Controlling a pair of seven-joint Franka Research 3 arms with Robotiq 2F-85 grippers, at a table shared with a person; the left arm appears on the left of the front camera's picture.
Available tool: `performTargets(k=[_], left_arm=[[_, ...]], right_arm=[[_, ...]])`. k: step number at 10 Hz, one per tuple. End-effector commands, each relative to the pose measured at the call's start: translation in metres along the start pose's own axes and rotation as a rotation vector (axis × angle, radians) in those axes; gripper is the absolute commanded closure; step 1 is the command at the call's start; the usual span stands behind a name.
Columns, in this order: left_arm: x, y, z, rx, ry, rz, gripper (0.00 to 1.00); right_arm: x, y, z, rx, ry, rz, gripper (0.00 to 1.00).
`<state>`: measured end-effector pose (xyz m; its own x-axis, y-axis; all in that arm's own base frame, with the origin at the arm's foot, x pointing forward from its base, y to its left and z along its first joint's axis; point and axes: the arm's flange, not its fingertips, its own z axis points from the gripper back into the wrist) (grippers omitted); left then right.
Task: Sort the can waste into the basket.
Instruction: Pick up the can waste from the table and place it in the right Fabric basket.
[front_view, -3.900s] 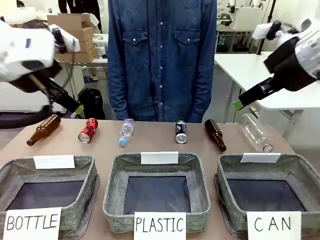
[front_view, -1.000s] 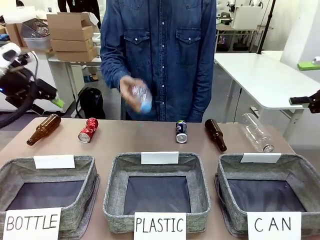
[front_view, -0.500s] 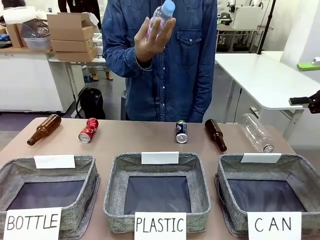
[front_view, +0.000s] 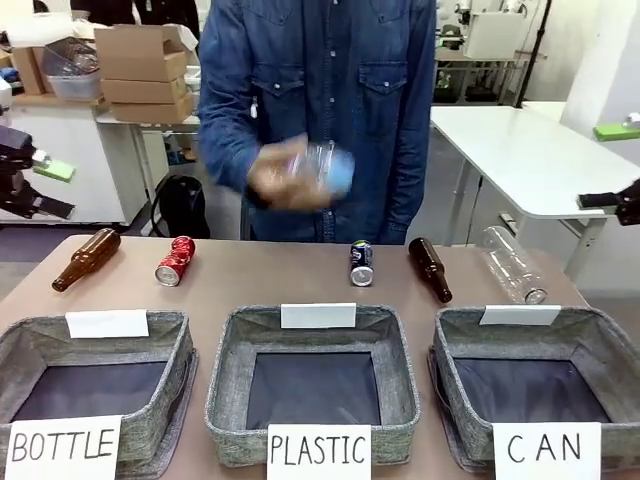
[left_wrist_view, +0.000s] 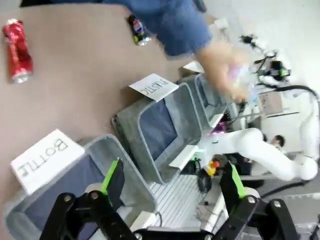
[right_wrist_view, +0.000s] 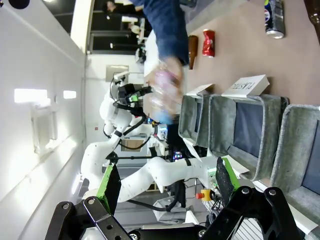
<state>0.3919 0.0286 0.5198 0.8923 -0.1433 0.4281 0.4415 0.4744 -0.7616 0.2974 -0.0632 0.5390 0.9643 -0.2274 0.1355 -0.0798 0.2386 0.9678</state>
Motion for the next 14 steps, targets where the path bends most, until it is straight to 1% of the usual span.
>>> performTargets(k=[1,2,4,5,6,7,8,9,10,11,12,13,14], left_arm=[[0.006,-0.003,0.028,-0.023,-0.003,-0.003,0.0],[-0.01,0.0,0.053,-0.024,-0.04,0.001,0.0],[-0.064,0.012,0.112,-0.122,-0.115,-0.015,0.0],[-0.083,0.016,0.125,-0.117,-0.176,-0.007,0.0],[-0.09,0.018,0.128,-0.111,-0.202,-0.007,0.0],[-0.085,0.018,0.123,-0.088,-0.195,0.003,0.0],[-0.073,0.018,0.116,-0.075,-0.164,0.008,0.0],[-0.059,0.019,0.106,-0.077,-0.11,0.007,0.0],[-0.043,0.021,0.092,-0.027,-0.076,0.043,0.0],[-0.025,0.024,0.073,-0.015,-0.007,0.051,0.0],[-0.009,0.031,0.056,0.02,0.033,0.081,0.0],[0.01,0.043,0.033,0.122,0.054,0.138,0.0],[0.025,0.054,0.01,0.235,0.088,0.162,0.0]], right_arm=[[0.003,0.002,0.0,0.02,0.0,0.026,0.0],[0.003,0.002,0.0,0.02,0.0,0.026,0.0],[0.003,0.002,0.0,0.02,0.0,0.026,0.0],[0.003,0.002,0.0,0.02,0.0,0.026,0.0],[0.003,0.002,0.0,0.02,0.0,0.026,0.0],[0.003,0.002,0.0,0.02,0.0,0.026,0.0],[0.003,0.002,0.0,0.02,0.0,0.026,0.0],[0.003,0.002,0.0,0.02,0.0,0.026,0.0],[0.003,0.002,0.0,0.02,0.0,0.026,0.0],[0.003,0.002,0.0,0.02,0.0,0.026,0.0],[0.003,0.002,0.0,0.02,0.0,0.026,0.0],[0.003,0.002,0.0,0.02,0.0,0.026,0.0],[0.003,0.002,0.0,0.02,0.0,0.026,0.0]])
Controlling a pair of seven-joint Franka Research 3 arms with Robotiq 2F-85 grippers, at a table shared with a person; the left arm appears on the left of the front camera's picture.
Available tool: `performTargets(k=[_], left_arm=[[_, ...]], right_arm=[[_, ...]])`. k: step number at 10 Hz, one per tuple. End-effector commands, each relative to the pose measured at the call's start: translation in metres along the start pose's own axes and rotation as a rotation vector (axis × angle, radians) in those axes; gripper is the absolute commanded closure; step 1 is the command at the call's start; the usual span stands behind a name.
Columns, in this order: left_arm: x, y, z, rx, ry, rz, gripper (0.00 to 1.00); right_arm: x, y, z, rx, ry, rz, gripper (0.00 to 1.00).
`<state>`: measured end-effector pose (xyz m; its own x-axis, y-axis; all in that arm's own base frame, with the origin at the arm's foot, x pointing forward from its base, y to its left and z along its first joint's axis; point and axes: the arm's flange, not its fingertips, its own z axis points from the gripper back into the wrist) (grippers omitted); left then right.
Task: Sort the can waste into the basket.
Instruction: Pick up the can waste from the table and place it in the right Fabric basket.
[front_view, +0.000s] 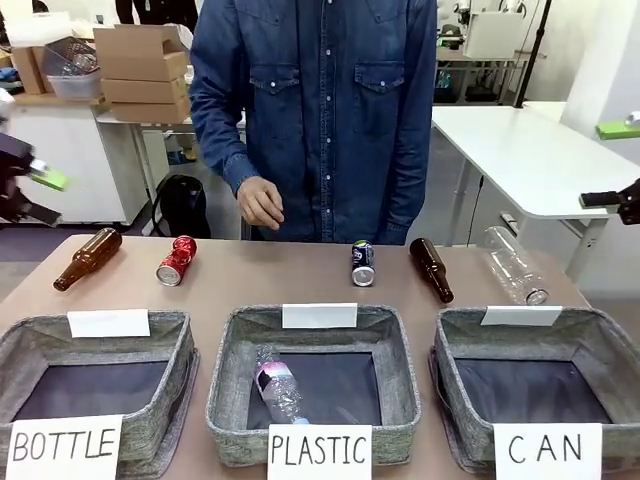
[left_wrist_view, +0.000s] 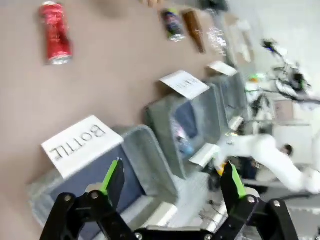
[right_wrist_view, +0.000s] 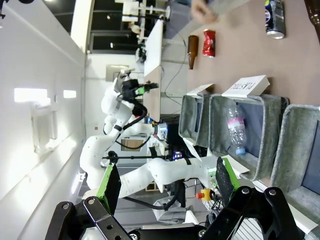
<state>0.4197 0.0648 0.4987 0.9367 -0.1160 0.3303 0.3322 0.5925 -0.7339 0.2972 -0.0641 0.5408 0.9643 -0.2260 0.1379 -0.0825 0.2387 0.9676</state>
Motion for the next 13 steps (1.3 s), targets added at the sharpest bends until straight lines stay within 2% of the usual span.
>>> performTargets(k=[1,2,3,4,6,8,10,13], left_arm=[[0.036,0.017,-0.033,0.24,0.058,0.064,0.0],[0.058,0.027,-0.062,0.244,0.107,0.013,0.0],[0.079,0.04,-0.096,0.347,0.098,-0.023,0.0],[0.095,0.049,-0.123,0.371,0.118,-0.041,0.0],[0.123,0.072,-0.165,0.441,0.179,-0.017,0.0],[0.131,0.095,-0.197,0.567,0.191,0.018,0.0],[0.137,0.109,-0.209,0.654,0.156,0.045,0.0],[0.129,0.12,-0.231,0.721,0.143,0.0,0.0]], right_arm=[[0.003,0.0,-0.001,0.02,-0.001,0.024,0.0],[0.003,0.0,-0.001,0.02,-0.001,0.024,0.0],[0.003,0.0,-0.001,0.02,-0.001,0.024,0.0],[0.003,0.0,-0.001,0.02,-0.001,0.024,0.0],[0.003,0.0,-0.001,0.02,-0.001,0.024,0.0],[0.003,0.0,-0.001,0.02,-0.001,0.024,0.0],[0.003,0.0,-0.001,0.02,-0.001,0.024,0.0],[0.003,0.0,-0.001,0.02,-0.001,0.024,0.0]])
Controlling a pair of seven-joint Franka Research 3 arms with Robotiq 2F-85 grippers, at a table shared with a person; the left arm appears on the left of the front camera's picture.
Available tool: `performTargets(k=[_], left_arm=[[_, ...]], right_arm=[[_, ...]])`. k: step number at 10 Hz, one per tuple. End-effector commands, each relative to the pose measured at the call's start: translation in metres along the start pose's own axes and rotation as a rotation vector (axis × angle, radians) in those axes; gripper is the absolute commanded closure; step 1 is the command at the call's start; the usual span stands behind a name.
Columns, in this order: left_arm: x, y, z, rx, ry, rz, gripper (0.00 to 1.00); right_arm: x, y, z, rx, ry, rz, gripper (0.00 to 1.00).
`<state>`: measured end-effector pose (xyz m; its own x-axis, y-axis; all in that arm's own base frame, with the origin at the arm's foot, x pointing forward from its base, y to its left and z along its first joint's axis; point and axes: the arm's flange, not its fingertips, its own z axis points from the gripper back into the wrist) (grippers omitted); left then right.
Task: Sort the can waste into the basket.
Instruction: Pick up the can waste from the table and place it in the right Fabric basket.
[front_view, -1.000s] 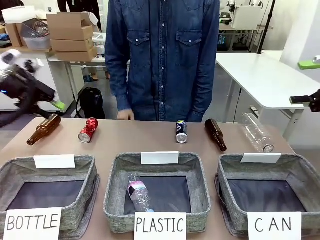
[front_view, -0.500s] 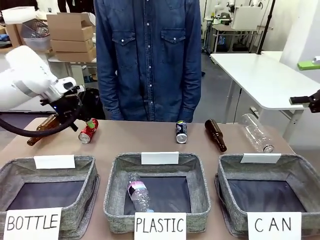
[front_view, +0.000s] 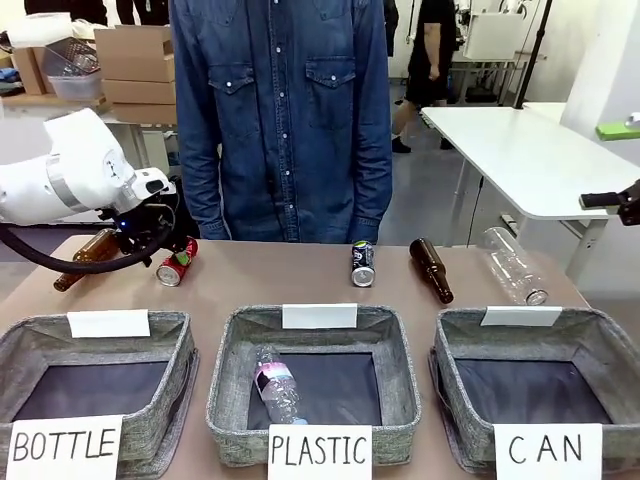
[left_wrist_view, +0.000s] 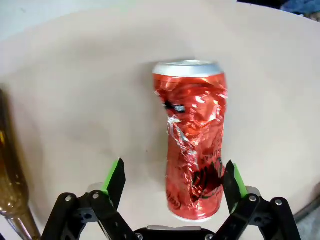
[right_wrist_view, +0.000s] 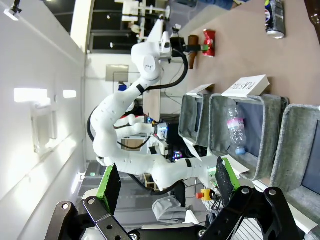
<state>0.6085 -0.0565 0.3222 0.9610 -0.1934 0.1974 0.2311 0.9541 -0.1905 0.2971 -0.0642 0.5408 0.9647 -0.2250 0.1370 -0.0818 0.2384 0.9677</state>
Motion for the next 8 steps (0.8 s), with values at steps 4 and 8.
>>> performTargets(k=[4,8], left_arm=[[-0.0048,-0.0142,-0.0129,0.06,-0.088,-0.018,0.0],[-0.0052,-0.0158,-0.0159,0.077,-0.052,-0.006,1.0]], right_arm=[[0.0028,0.0001,-0.001,0.02,-0.002,0.024,0.0],[0.0028,0.0001,-0.001,0.02,-0.002,0.024,0.0]])
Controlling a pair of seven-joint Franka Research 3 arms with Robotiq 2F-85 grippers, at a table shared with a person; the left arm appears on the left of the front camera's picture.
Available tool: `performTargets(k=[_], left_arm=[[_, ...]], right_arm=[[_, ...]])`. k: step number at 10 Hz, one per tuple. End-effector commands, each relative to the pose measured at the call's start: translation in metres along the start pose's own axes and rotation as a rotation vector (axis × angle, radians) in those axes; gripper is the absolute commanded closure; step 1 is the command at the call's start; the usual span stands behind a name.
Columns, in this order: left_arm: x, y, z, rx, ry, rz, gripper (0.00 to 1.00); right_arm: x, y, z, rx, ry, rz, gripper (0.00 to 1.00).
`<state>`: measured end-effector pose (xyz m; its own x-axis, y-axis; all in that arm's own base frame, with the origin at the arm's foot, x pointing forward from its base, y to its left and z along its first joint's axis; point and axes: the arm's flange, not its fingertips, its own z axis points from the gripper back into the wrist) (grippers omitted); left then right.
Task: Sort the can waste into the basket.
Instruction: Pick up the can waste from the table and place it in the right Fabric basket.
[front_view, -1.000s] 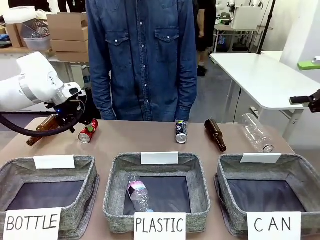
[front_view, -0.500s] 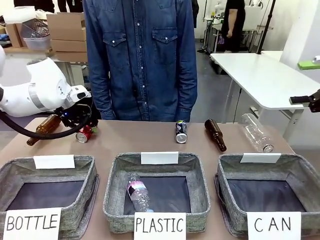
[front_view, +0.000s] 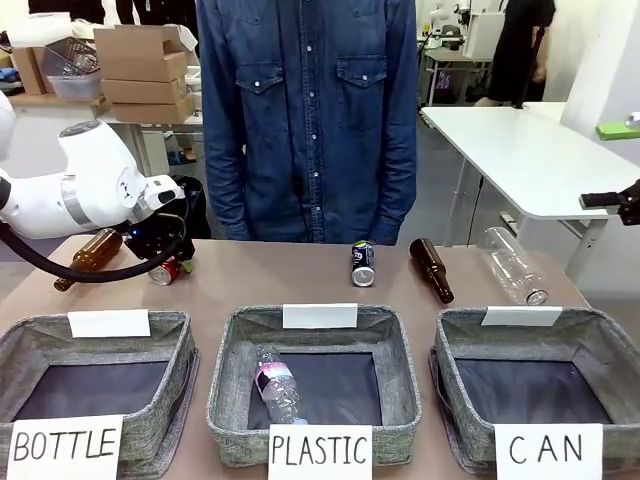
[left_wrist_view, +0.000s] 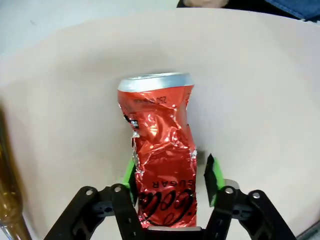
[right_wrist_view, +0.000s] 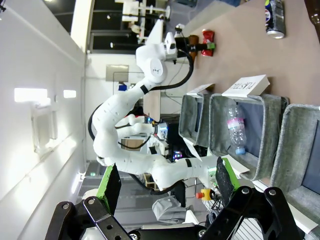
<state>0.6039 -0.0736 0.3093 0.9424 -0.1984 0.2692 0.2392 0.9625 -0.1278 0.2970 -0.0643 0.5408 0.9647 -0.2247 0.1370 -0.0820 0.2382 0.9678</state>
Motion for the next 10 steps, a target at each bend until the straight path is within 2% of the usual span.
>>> performTargets(k=[1,2,3,4,7,10], left_arm=[[-0.002,-0.001,0.0,0.021,0.022,0.012,1.0],[-0.002,-0.001,0.001,0.023,0.022,0.013,1.0],[-0.002,-0.001,0.003,0.023,0.022,0.013,0.95],[-0.002,-0.001,0.005,0.02,0.026,0.01,1.0],[-0.001,-0.003,0.019,0.016,0.02,0.004,1.0],[-0.016,-0.003,0.087,0.002,-0.006,-0.017,1.0]], right_arm=[[0.003,0.0,-0.001,0.02,-0.003,0.024,0.0],[0.003,0.0,-0.001,0.02,-0.003,0.024,0.0],[0.003,0.0,-0.001,0.02,-0.003,0.024,0.0],[0.003,0.0,-0.001,0.02,-0.003,0.024,0.0],[0.003,0.0,-0.001,0.02,-0.003,0.024,0.0],[0.003,0.0,-0.001,0.02,-0.003,0.024,0.0]])
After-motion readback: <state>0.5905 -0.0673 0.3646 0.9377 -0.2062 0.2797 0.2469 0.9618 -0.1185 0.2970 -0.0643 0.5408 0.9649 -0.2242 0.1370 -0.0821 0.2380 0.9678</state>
